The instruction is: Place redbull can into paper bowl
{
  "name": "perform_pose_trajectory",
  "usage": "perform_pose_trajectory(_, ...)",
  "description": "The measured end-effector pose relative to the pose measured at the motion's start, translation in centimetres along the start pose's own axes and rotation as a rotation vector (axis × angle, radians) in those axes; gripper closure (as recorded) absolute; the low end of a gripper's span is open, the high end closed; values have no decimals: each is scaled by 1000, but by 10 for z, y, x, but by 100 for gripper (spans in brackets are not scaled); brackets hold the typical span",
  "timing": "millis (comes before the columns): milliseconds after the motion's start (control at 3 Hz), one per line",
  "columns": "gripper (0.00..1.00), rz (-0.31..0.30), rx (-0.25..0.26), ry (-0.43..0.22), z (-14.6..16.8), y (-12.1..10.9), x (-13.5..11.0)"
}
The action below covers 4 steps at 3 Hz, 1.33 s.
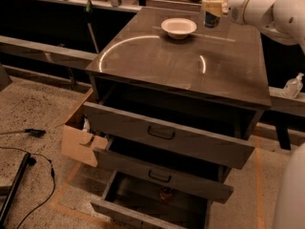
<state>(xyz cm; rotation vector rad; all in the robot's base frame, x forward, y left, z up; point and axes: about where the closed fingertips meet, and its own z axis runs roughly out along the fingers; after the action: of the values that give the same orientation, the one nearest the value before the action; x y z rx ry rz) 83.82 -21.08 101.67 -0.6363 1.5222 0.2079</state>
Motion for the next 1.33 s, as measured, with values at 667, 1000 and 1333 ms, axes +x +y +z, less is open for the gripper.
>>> perform_pose_trajectory(667, 100, 86, 82, 31, 53, -4, 0)
perform_pose_trajectory(1000, 100, 106, 94, 30, 77, 1, 2)
perform_pose_trajectory(1333, 100, 125, 107, 45, 98, 4, 9)
